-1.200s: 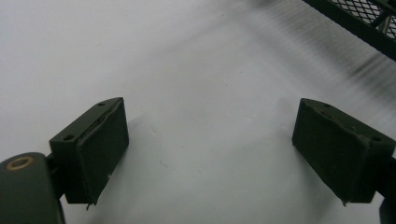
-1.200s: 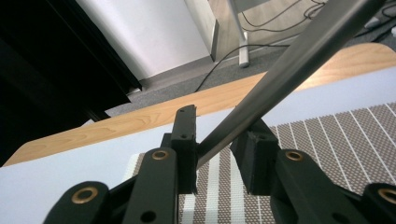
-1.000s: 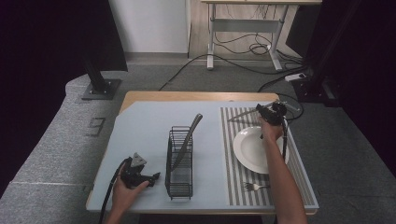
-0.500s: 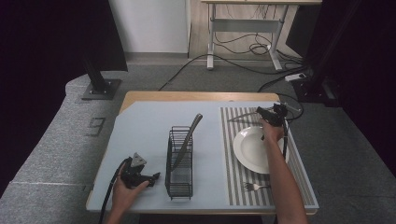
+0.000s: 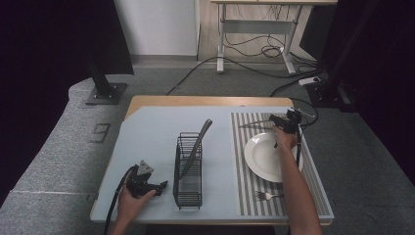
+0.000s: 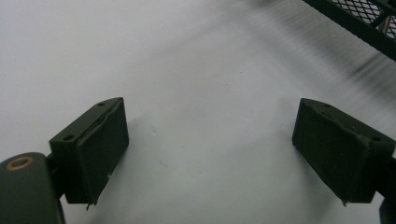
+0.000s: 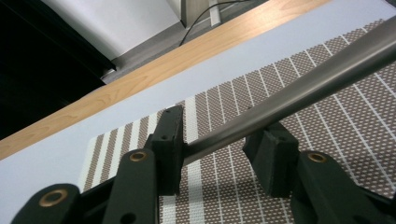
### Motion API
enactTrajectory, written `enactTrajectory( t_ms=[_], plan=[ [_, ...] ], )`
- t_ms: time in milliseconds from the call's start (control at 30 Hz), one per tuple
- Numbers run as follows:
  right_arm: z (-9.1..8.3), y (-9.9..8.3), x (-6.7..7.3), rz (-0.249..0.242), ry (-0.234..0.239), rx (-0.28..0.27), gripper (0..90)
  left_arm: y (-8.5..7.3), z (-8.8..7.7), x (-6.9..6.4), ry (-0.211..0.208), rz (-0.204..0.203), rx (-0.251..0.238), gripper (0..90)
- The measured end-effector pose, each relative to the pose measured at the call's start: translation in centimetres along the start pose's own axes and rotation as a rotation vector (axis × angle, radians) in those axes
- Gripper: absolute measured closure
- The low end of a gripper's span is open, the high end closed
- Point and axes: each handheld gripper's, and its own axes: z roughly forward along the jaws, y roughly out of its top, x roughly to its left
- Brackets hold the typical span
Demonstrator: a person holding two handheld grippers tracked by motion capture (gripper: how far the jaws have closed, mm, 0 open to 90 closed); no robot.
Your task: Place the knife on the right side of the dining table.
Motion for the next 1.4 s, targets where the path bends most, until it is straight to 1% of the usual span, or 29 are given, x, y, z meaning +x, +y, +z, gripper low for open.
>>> enactTrajectory(
  t_ms=[233,433,500,533,633,667,700,767,800,867,967,1000,1033,1100,1167,1200,1233,1300,1333,1367,1400],
  plan=[
    [0.2,-0.1,-0.1,0.001,-0.026,0.007,55.1,0.0,0.0,0.0,0.0,0.0,0.0,10.2],
    [0.2,-0.1,0.1,-0.013,-0.048,0.012,53.5,0.0,0.0,0.0,0.0,-0.001,0.0,10.1],
    [0.3,-0.1,0.1,-0.011,-0.059,0.021,52.2,0.0,0.0,0.0,0.0,0.0,0.0,10.2],
    [0.3,-0.1,0.1,-0.012,-0.066,0.035,51.0,0.0,0.0,0.0,0.0,0.0,0.0,10.1],
    [0.5,-0.1,0.2,-0.022,-0.073,0.049,49.7,0.0,0.0,0.0,0.0,-0.001,0.0,10.1],
    [0.6,-0.1,0.2,-0.033,-0.075,0.057,49.5,0.0,0.0,0.0,0.0,0.0,0.0,10.1],
    [0.6,-0.1,0.3,-0.05,-0.082,0.062,49.4,0.0,0.0,0.0,0.0,0.0,0.0,10.1],
    [0.7,-0.1,0.5,-0.077,-0.124,0.075,49.2,0.0,0.0,0.0,0.0,0.0,-0.001,10.2],
    [0.8,-0.1,0.5,-0.078,-0.138,0.08,49.9,0.0,0.0,0.0,0.001,0.0,-0.001,10.2],
    [0.8,0.0,0.3,-0.062,-0.146,0.079,49.8,0.0,0.0,0.0,0.001,0.001,-0.001,10.2],
    [0.6,0.0,0.2,-0.07,-0.17,0.096,49.1,0.0,0.0,0.0,0.001,0.001,-0.001,10.2],
    [0.5,0.1,0.1,-0.065,-0.175,0.102,48.4,0.0,0.0,0.0,0.001,0.0,-0.001,10.2],
    [0.4,0.3,0.0,-0.065,-0.178,0.097,48.1,0.0,0.0,0.0,0.001,0.0,-0.001,10.2],
    [0.0,0.6,-0.1,-0.096,-0.184,0.077,47.5,0.0,0.0,0.0,0.001,0.001,-0.001,10.2],
    [-0.2,1.0,0.1,-0.162,-0.189,0.07,45.7,0.0,0.0,0.0,0.001,0.0,-0.001,10.2],
    [-0.2,1.0,0.1,-0.162,-0.189,0.07,45.7,0.0,0.0,0.0,0.001,0.0,-0.001,10.2],
    [-0.2,1.6,0.5,-0.237,-0.197,0.099,44.9,0.0,0.0,0.0,0.0,0.0,0.0,10.2],
    [-0.1,1.8,0.7,-0.274,-0.188,0.107,44.7,0.0,0.0,0.0,0.0,0.0,0.0,10.2],
    [0.1,1.9,0.8,-0.298,-0.197,0.118,44.7,0.0,0.0,0.0,0.001,0.0,0.0,10.2],
    [0.3,1.9,0.9,-0.311,-0.201,0.123,44.7,0.0,0.0,0.0,0.001,0.0,0.0,10.2],
    [0.6,2.0,0.9,-0.326,-0.203,0.14,44.7,0.0,0.0,0.0,0.0,0.0,-0.001,10.2]
  ],
)
